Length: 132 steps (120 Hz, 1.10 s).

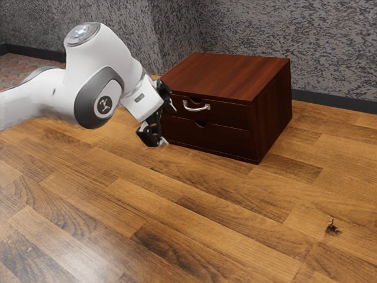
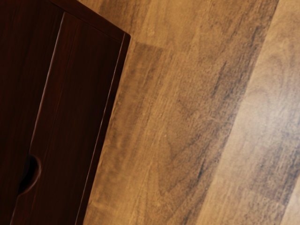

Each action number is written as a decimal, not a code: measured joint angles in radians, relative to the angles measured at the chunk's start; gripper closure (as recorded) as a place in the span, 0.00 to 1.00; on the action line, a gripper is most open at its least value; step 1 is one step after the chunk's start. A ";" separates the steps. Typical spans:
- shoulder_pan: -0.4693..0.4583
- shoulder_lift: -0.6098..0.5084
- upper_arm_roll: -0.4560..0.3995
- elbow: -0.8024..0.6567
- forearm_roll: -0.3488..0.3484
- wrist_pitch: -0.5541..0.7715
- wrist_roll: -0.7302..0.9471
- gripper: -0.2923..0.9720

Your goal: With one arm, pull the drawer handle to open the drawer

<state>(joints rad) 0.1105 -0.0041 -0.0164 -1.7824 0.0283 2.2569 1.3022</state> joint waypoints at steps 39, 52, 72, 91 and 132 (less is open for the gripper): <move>0.071 0.317 0.000 0.324 -0.022 -0.002 0.146 0.23; 0.072 0.389 0.000 0.409 -0.031 -0.020 0.182 0.23; 0.085 0.463 -0.005 0.504 -0.048 -0.048 0.227 0.23; 0.089 0.510 -0.007 0.580 -0.063 -0.078 0.259 0.22; 0.092 0.531 -0.008 0.596 -0.069 -0.108 0.292 0.08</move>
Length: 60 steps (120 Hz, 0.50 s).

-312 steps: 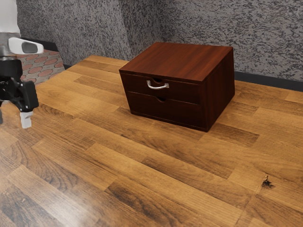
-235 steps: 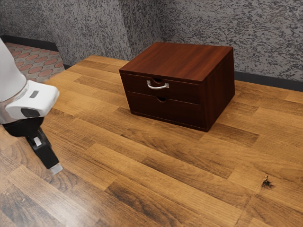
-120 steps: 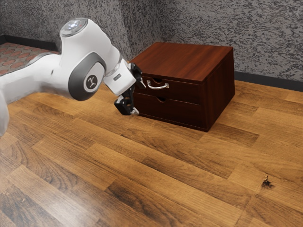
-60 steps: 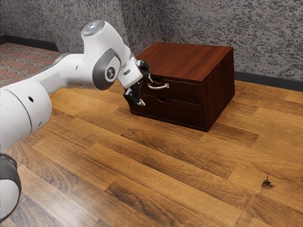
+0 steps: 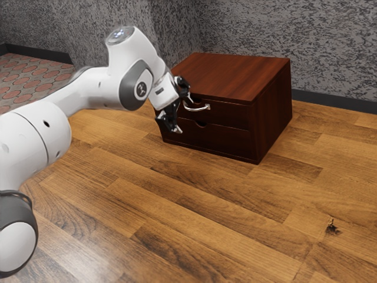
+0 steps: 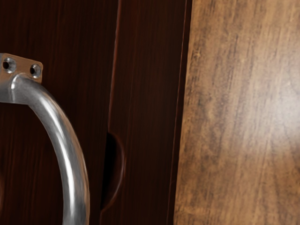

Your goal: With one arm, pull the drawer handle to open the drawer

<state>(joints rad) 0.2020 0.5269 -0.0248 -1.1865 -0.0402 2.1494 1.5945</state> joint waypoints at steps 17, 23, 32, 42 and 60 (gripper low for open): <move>-0.001 0.000 0.001 0.000 -0.005 -0.005 -0.002 0.09; -0.001 -0.001 0.002 0.000 -0.011 -0.006 0.000 0.10; 0.003 -0.003 -0.002 0.000 -0.021 -0.006 0.003 0.15; 0.006 -0.006 -0.003 -0.003 -0.028 -0.006 0.007 0.16; 0.007 -0.017 -0.003 -0.012 -0.035 -0.008 0.013 0.25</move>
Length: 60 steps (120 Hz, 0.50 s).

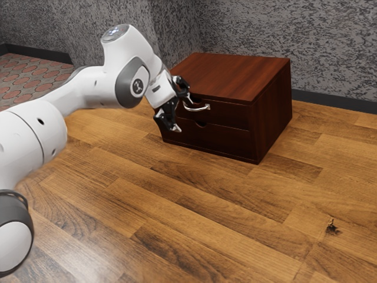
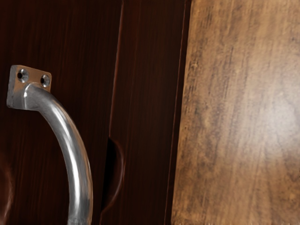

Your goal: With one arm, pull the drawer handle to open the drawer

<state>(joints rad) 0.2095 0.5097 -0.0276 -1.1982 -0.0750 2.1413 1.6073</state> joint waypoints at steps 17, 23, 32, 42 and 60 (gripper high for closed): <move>-0.022 -0.022 -0.010 -0.015 0.003 -0.004 0.014 0.26; -0.023 -0.023 -0.010 -0.017 0.004 -0.005 0.018 0.25; -0.022 -0.025 -0.010 -0.019 0.005 -0.007 0.023 0.25; -0.020 -0.030 -0.009 -0.032 0.006 -0.008 0.028 0.24; -0.013 -0.027 -0.008 -0.038 0.007 -0.008 0.035 0.24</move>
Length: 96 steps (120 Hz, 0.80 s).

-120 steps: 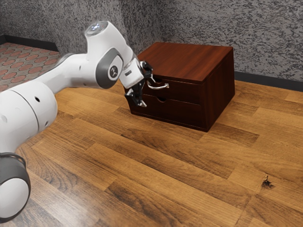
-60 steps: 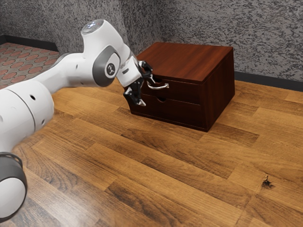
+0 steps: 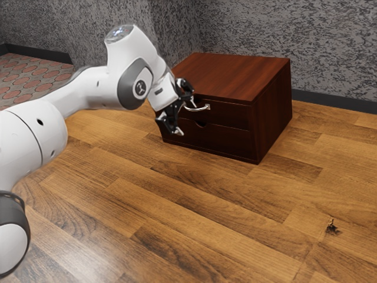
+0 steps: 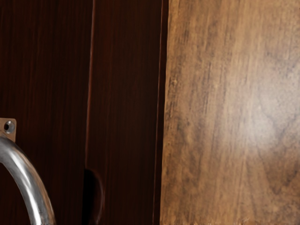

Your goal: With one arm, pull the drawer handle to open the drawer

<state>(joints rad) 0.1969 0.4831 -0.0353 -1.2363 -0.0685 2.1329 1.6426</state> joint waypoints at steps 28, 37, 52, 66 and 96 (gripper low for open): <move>0.001 -0.001 0.000 -0.015 -0.003 0.001 0.007 0.27; 0.001 -0.021 0.001 -0.028 -0.010 0.001 0.006 0.41; 0.001 -0.082 0.003 -0.086 -0.015 0.001 0.002 0.55; 0.004 -0.161 0.003 -0.182 -0.017 0.001 -0.002 0.60; 0.012 -0.333 0.003 -0.404 -0.018 0.022 -0.012 0.64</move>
<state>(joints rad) 0.2091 0.1498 -0.0326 -1.6402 -0.0861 2.1545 1.6307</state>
